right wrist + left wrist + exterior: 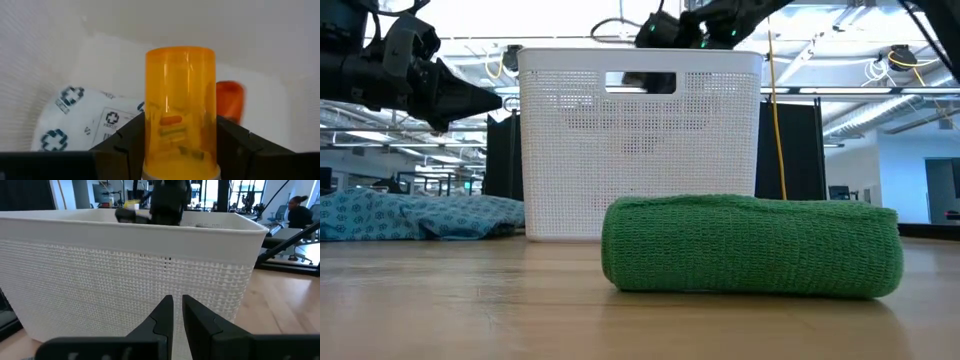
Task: Pick & place medical supplies in basket/bin
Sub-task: Put the yellow medicine bottle into the white container, then put the rolled green bandage into the white container
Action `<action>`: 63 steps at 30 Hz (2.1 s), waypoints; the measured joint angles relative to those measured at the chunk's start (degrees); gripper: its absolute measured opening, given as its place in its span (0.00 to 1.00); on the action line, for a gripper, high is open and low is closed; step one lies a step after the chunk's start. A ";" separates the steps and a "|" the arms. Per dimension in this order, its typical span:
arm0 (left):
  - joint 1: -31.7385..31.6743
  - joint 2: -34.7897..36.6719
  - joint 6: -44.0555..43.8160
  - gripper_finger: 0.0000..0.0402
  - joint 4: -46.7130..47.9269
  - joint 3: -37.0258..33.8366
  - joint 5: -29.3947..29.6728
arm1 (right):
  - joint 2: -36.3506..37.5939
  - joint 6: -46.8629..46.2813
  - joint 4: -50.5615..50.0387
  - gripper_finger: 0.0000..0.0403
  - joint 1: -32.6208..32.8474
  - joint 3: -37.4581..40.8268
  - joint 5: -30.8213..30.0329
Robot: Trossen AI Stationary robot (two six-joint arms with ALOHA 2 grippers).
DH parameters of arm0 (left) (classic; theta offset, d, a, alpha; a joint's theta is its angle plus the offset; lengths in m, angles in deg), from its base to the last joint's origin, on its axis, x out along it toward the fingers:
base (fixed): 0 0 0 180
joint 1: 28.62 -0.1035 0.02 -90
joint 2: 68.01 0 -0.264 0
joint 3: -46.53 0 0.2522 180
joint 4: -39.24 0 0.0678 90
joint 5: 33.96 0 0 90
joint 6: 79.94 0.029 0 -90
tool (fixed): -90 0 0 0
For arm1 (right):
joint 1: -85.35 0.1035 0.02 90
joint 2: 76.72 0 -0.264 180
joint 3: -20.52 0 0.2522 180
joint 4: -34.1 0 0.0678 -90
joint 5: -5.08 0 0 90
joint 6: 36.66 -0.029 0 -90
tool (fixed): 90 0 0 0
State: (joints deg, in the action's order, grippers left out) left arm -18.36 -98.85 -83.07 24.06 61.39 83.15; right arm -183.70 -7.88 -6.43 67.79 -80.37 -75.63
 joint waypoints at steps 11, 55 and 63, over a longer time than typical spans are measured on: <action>0.00 -0.01 -0.71 0.10 0.91 0.00 -0.04 | -4.29 -0.90 1.41 0.48 -0.15 -0.22 -0.33; 0.00 -0.02 -2.14 0.10 1.76 0.00 -0.66 | 44.23 -17.22 -2.36 0.04 34.37 8.82 -8.05; 0.00 0.00 -2.62 0.10 1.76 0.00 -0.65 | 66.47 -21.61 15.62 0.01 40.64 38.08 -15.66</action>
State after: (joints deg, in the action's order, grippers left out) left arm -18.36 -98.85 -85.68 25.82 61.39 82.50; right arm -117.23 -29.49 9.19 108.43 -42.29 -91.29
